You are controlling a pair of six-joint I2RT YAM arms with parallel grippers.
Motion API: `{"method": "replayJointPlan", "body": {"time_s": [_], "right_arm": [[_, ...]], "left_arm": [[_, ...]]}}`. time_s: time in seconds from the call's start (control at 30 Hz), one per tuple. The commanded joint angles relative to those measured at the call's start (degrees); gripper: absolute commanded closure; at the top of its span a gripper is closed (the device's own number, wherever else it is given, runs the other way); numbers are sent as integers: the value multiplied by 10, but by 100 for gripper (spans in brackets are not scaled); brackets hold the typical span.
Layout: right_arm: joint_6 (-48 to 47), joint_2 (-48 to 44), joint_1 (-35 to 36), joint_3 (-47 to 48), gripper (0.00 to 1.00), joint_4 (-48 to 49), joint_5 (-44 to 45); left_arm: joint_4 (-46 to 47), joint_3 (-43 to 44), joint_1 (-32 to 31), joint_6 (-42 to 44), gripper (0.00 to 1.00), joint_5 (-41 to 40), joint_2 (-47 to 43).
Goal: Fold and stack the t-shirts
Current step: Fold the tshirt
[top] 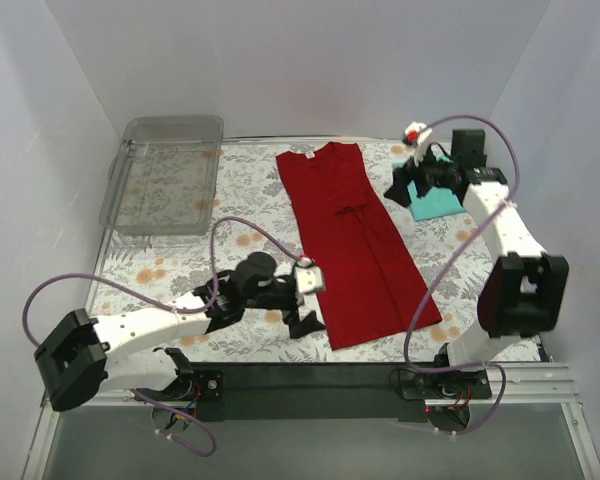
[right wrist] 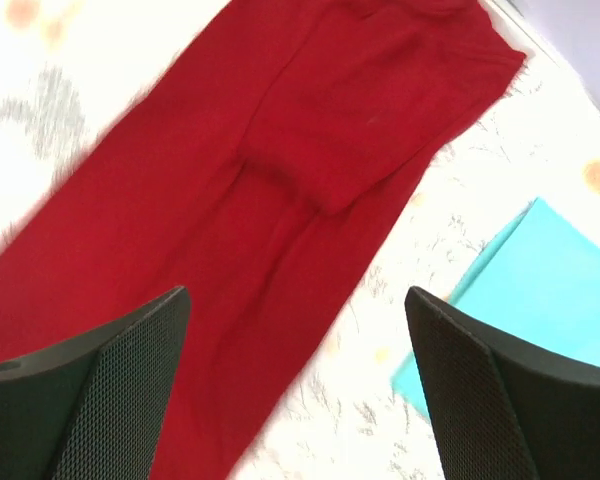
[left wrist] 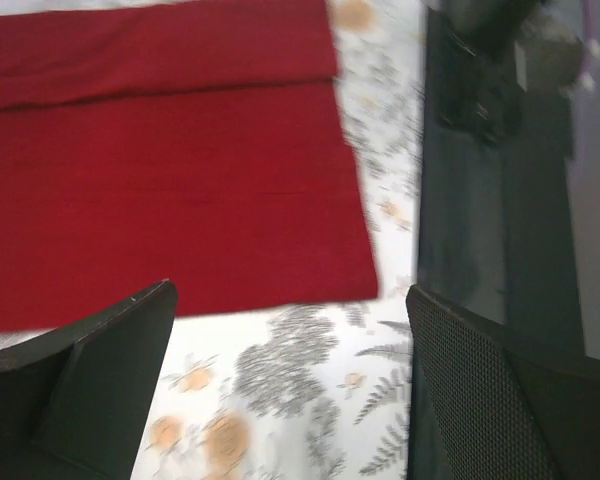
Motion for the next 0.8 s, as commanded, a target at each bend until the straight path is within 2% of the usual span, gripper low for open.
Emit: {"method": "replayJointPlan", "body": {"time_s": [0.0,0.03,0.07,0.17,0.2,0.3,0.4,0.53,0.77], "right_arm": [[-402,-96,-38,-159,21,-193,-112],[-447,-121,-59,-191,21,-208,-112],[-557,-170,-69,-227,21,-231,-109],[-674,-266,-103,-344,21,-270,-82],[-752,-289,-108,-367,22,-278,-74],[-831,-353,-121,-434,23,-307,-57],[-870,-372,-123,-450,26,-347,-51],[-925,-355,-122,-452,30,-403,-44],[-941,-321,-123,-465,36,-412,-36]], "left_arm": [[-20,32,-81,108,10,1,61],[-18,33,-93,109,11,-4,76],[-7,33,-118,113,12,-15,87],[36,26,-161,106,15,-51,121],[45,25,-170,105,16,-61,129],[71,28,-202,94,19,-97,164],[87,35,-223,80,22,-127,199],[111,34,-230,63,29,-161,237],[158,25,-230,54,32,-221,269]]}}
